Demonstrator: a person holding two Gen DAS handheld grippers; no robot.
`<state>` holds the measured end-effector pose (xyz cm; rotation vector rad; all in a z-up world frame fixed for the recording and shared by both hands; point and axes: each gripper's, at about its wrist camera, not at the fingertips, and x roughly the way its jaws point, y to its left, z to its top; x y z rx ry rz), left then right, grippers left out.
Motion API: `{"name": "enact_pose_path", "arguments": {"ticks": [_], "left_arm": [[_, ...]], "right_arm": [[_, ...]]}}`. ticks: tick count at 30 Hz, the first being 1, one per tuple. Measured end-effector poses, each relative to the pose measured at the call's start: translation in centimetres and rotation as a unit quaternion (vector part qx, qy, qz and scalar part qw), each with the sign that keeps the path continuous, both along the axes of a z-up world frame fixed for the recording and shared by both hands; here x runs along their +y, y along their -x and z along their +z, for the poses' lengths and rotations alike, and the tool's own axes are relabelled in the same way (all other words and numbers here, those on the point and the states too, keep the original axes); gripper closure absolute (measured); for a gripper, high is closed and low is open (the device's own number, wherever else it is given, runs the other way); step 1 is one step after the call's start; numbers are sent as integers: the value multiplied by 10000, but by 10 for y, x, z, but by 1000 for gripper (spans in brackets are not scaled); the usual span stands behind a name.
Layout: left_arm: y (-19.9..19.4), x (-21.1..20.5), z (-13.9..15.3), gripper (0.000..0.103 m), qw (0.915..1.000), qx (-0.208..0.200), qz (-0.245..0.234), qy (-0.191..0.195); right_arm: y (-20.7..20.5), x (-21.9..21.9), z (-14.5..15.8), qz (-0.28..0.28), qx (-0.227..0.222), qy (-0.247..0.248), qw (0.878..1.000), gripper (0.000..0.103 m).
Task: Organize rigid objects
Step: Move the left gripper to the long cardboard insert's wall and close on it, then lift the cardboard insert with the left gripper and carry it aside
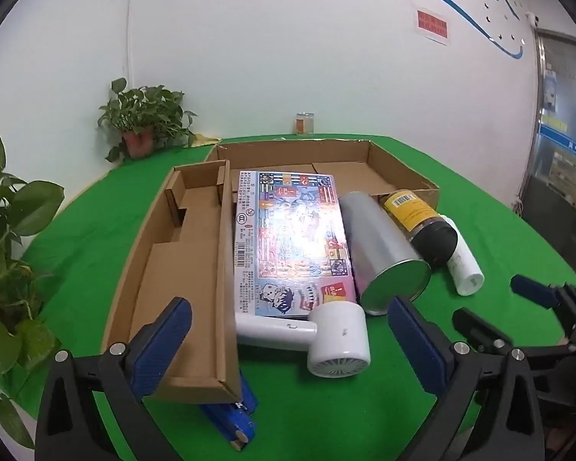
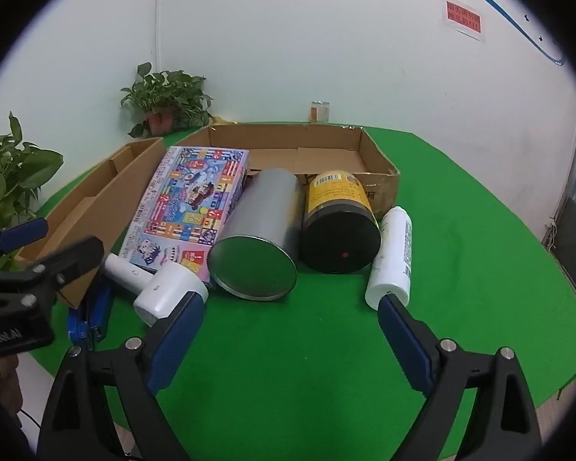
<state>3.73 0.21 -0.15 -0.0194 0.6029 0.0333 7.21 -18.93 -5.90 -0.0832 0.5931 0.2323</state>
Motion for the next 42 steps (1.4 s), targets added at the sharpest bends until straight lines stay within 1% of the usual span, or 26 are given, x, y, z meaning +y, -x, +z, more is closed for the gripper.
{"name": "enact_pose_path", "arguments": {"ticks": [2,4,6,10,12,16,19,20,21,22,23,24,25,26,27,28,29,30,31,32,34,38,42], "left_arm": [[-4,2,1,0,10000,6,-16,-4],[-8,0,2,0,9999,44,-43,-113],[-13,1,2,0,9997,104,-21,-225],[-13,6,3,0,9998,105,-121,-96],[-13,5,2,0,9998,100,-154,-105],[-11,1,1,0,9996,113,-258,-102],[-9,1,3,0,9996,105,-249,-114],[-8,1,3,1,9996,95,-233,-111],[-7,3,5,1,9997,69,-206,-90],[-7,4,7,6,9998,45,-180,-79],[-6,6,8,34,9999,-4,-149,-71],[-6,8,8,58,9999,-5,-154,-43],[-9,11,8,98,9997,119,-205,31],[-12,16,8,100,9995,216,-190,130],[-11,21,9,100,9995,186,-154,222],[-6,27,14,90,9992,49,-177,350],[-5,31,16,46,9992,2,-173,372],[-3,35,19,10,9992,-37,-157,377],[0,42,22,3,9989,-173,-102,414],[1,49,22,0,9985,-284,-63,454],[1,66,21,0,9983,-309,-38,499],[-5,105,12,0,9974,-116,255,659],[-10,143,-6,0,9960,151,439,764]], "right_arm": [[-6,-2,-4,-38,163,-44,9998,11],[-12,-3,-7,-35,283,-122,9995,11],[-13,-2,-8,-82,279,-98,9995,11],[-13,-2,-8,-125,241,-31,9996,11],[-12,-3,-9,-172,252,-1,9995,11],[-11,-6,-9,-210,322,-109,9992,11],[-9,-6,-7,-196,267,-70,9994,11],[-9,-5,-6,-163,275,-61,9995,11],[-9,-4,-4,-53,280,-77,9996,19],[-8,-2,-3,21,250,-83,9997,27],[-7,0,-1,53,215,-34,9997,40],[-7,2,1,63,185,-6,9998,40],[-7,3,2,108,127,-42,9999,40],[-7,3,4,137,99,-93,9998,36],[-8,4,5,157,103,-157,9997,21],[-9,3,7,168,113,-271,9994,14],[-10,3,8,181,105,-366,9991,8],[-10,4,9,214,115,-435,9988,5],[-10,5,9,256,132,-485,9984,3],[-12,8,8,351,185,-563,9976,1],[-16,14,6,627,386,-738,9946,1],[-22,36,1,1104,741,-923,9868,1],[-20,61,5,1512,812,-956,9805,1]]}}
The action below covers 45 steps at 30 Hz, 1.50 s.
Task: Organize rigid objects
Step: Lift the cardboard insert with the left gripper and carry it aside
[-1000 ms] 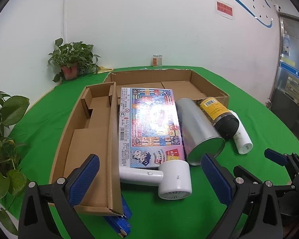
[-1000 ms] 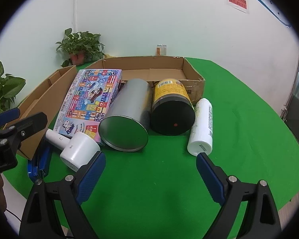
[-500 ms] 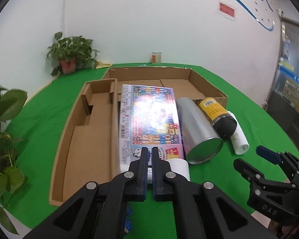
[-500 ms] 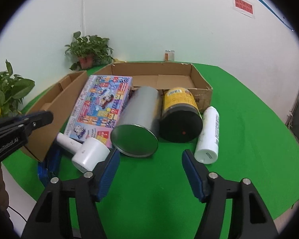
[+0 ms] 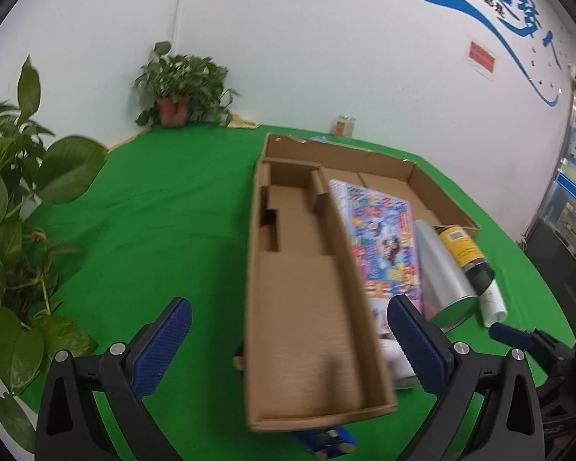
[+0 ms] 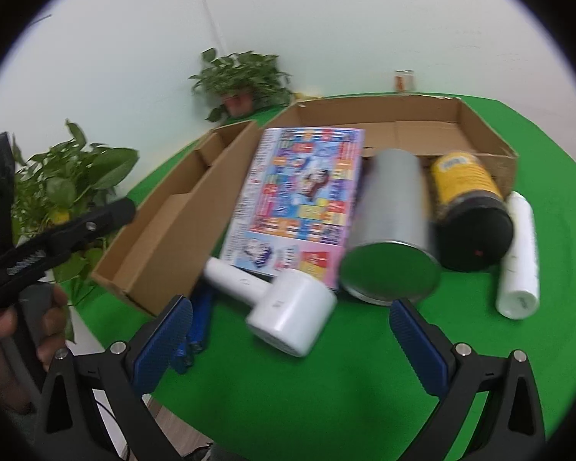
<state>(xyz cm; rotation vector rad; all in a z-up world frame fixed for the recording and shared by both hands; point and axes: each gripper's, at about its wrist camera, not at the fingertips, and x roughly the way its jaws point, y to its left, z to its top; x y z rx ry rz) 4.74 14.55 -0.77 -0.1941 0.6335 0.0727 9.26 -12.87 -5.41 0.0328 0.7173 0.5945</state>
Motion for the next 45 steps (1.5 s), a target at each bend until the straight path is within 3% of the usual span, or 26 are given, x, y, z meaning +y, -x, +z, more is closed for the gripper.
{"name": "enact_pose_path", "arguments": {"ticks": [3,5,8,12,16,17,26,34,37,39,45], "left_arm": [[-1,31,-16,9,9992,254,32,306],[-2,44,-27,28,9971,451,-18,609],[4,58,-38,41,9945,473,2,934],[10,65,-36,49,9945,489,-207,898],[7,57,-30,65,9911,649,-427,1081],[5,54,-28,70,9897,699,-518,1136],[-2,59,-11,72,9862,989,-563,1205],[-10,62,-11,75,9845,1067,-566,1271],[-10,55,-7,84,9880,1006,-585,1016],[-9,51,-2,85,9897,974,-599,866],[-1,37,36,87,9955,524,-624,491]], "right_arm": [[2,25,5,301,8,69,9995,1],[4,39,7,421,-3,157,9990,1],[8,66,10,567,-105,392,9976,4],[9,86,13,556,-189,586,9966,23],[-2,100,10,472,-74,758,9960,42],[-5,103,8,478,-12,814,9955,53],[-3,121,11,577,-27,1082,9924,83],[-3,129,13,481,5,1160,9921,83],[-7,125,13,375,151,1086,9933,92],[-9,121,15,323,242,1010,9941,92],[0,114,38,205,-137,788,9966,92]]}}
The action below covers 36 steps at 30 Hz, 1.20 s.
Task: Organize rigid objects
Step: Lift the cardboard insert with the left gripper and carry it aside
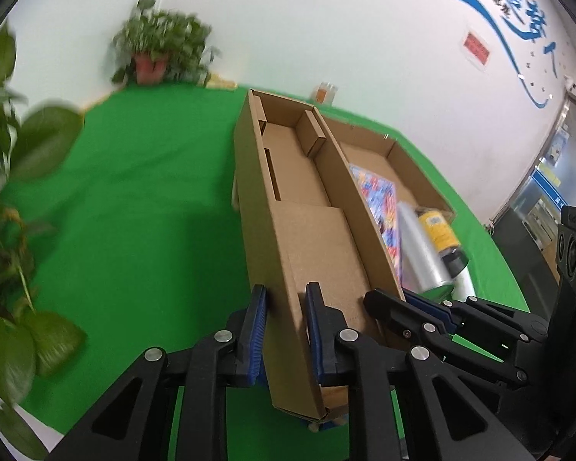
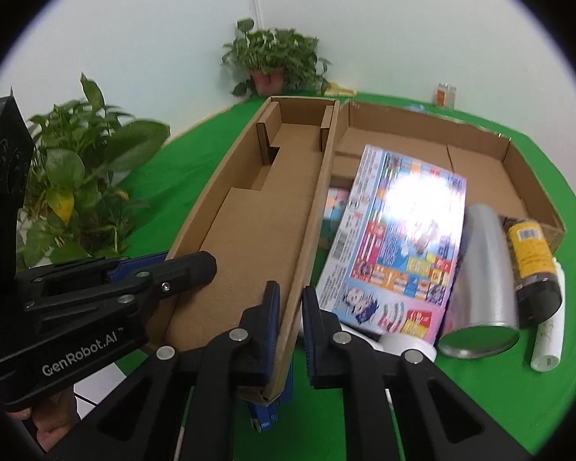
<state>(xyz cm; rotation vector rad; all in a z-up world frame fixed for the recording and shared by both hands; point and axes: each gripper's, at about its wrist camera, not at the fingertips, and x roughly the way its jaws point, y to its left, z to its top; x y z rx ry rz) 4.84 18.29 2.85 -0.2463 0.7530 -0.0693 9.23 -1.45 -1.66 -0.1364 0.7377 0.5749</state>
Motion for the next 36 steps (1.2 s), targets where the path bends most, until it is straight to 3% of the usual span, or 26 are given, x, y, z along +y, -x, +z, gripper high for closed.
{"name": "enact_pose_path", "arguments": {"ticks": [7,16,19,24,30,36], "left_arm": [[-14,-22,64,88,9963,-765,-173,-338],[-86,-52,174,88,9864,-1454,-543,-534],[-123,-59,210,88,9855,-1467,-605,-607],[-200,-66,250,88,9881,-1183,-577,-798],[-273,-67,249,89,9933,-680,-560,-747],[-308,-59,179,89,9959,-116,-498,-739]], "right_arm": [[-7,-10,51,-238,-799,-211,9963,92],[-63,-23,136,-591,-1496,-383,9862,92],[-89,-24,163,-655,-1526,-463,9850,92],[-149,-21,185,-769,-1083,-561,9895,92],[-204,-11,172,-753,-615,-461,9942,92],[-244,3,135,-654,-79,-331,9973,92]]}}
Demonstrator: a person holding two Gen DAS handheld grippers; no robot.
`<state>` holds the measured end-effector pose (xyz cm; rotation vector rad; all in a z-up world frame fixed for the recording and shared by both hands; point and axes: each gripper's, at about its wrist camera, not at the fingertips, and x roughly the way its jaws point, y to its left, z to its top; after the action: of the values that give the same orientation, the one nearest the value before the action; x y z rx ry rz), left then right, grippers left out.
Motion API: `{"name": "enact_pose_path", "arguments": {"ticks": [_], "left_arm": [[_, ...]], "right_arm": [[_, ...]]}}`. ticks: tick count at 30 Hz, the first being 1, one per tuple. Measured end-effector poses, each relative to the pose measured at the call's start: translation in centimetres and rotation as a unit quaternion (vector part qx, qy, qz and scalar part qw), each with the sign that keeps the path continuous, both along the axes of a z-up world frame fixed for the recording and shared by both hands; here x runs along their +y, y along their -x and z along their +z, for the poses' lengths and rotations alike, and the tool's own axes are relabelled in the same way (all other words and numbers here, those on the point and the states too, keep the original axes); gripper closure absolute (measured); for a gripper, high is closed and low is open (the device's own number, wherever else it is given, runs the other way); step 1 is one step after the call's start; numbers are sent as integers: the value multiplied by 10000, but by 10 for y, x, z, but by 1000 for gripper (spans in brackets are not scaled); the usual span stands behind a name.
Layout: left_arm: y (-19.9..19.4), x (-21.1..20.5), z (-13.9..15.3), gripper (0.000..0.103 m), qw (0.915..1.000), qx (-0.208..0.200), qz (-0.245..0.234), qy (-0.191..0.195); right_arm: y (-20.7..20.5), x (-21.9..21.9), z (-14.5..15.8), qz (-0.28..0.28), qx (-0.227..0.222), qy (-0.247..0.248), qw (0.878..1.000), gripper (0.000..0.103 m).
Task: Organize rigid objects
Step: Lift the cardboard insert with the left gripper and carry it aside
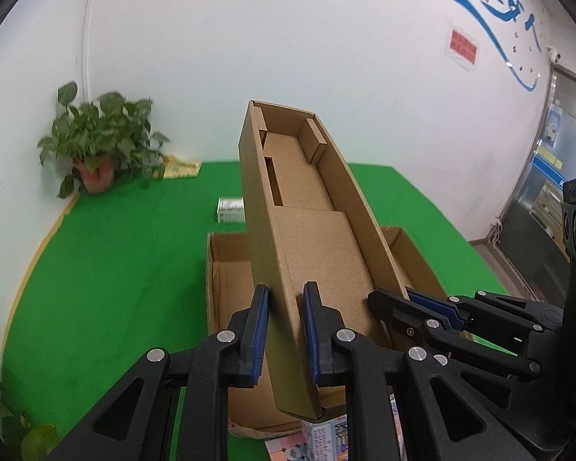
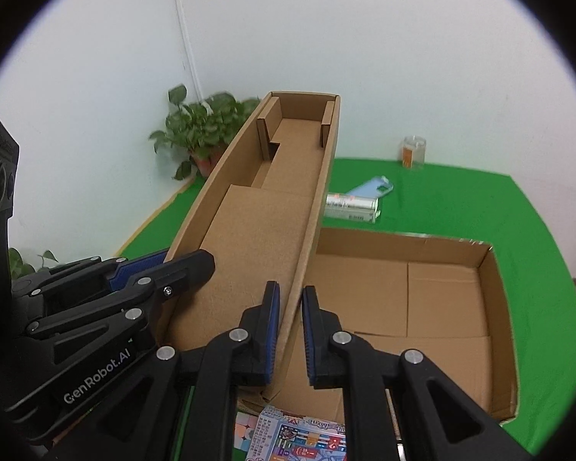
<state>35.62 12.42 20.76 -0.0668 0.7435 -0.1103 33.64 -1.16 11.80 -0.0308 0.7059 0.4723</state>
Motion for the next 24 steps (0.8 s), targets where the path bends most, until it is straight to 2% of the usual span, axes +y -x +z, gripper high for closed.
{"name": "enact_pose_path", "arguments": {"ticks": [6,12,14,17,22,24], "left_arm": [[-36,11,-88,89,9972,723,105,142],[-66,25,-150,90,9907,1325,304,98],[-69,27,-164,90,9893,1416,356,-18],[-72,29,-170,91,9878,1472,490,-142],[-52,44,-175,92,9886,1354,650,-70],[-45,55,-175,92,9895,1283,668,-29]], "right_arm": [[-33,16,-61,31,723,368,9967,92],[-61,27,-122,221,1561,466,9864,92],[-64,34,-136,302,1789,515,9820,92],[-70,38,-150,392,2078,392,9766,92],[-76,41,-165,670,2570,108,9640,88],[-72,42,-166,767,2613,40,9622,86]]}}
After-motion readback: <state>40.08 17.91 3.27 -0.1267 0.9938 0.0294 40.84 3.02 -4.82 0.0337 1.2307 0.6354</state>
